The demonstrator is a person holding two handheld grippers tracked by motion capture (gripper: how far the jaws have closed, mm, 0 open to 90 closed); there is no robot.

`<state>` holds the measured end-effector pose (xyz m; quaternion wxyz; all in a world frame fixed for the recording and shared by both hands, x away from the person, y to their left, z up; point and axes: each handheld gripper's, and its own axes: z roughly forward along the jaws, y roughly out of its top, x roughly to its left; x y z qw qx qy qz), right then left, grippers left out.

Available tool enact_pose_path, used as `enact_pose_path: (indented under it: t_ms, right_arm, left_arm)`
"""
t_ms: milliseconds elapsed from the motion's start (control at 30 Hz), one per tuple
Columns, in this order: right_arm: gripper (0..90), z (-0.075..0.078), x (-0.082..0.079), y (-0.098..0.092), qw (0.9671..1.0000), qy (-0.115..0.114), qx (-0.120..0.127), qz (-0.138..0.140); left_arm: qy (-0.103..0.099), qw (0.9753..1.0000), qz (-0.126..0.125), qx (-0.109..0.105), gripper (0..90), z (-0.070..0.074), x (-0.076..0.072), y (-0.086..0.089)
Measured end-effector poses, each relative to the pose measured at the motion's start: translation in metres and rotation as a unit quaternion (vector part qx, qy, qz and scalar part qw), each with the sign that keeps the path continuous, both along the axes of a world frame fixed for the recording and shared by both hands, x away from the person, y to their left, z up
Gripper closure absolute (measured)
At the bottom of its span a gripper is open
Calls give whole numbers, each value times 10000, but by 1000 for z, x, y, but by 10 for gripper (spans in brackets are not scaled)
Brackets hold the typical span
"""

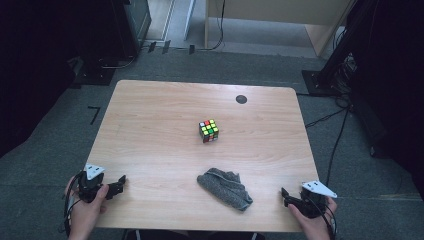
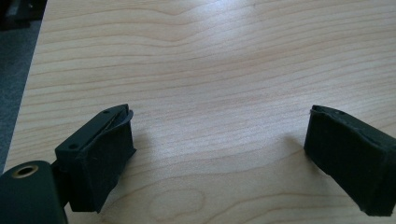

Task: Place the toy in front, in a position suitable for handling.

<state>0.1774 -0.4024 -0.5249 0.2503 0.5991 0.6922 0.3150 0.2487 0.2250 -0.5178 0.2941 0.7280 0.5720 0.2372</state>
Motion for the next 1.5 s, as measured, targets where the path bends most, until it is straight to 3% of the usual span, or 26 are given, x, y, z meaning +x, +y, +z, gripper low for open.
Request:
enact_pose_path:
  t_ms: [133,200,467,533,700,900,1067,1233,1500]
  right_arm:
    - [212,3,-2,-1,9999,113,-4,57]
    - [199,6,-3,1,9999,98,128,52]
    - [222,30,-5,31,9981,-332,397,331]
    - [236,36,-4,40,9965,-424,561,445]
    - [234,49,-4,67,9934,-592,644,743]
    - [239,60,-5,99,9853,-696,989,1211]
    - [241,64,-7,117,9811,-729,1091,1420]
    - [243,62,-6,131,9776,-667,1114,1658]
    - [200,46,3,153,9709,-698,975,2076]
  left_arm:
    - [12,10000,-7,5,69,0,0,0]
    - [24,10000,-23,10,67,0,1,0]
    - [73,9999,-82,20,22,0,2,-2]
    - [72,9999,-79,22,22,-1,2,-2]
    - [77,9999,-80,24,17,-1,3,-2]
    - [82,9999,-74,27,14,-1,4,-3]
    - [82,9999,-70,28,13,-1,4,-3]
    - [84,9999,-90,29,13,-1,4,-3]
    - [79,9999,-119,22,13,-1,4,-4]
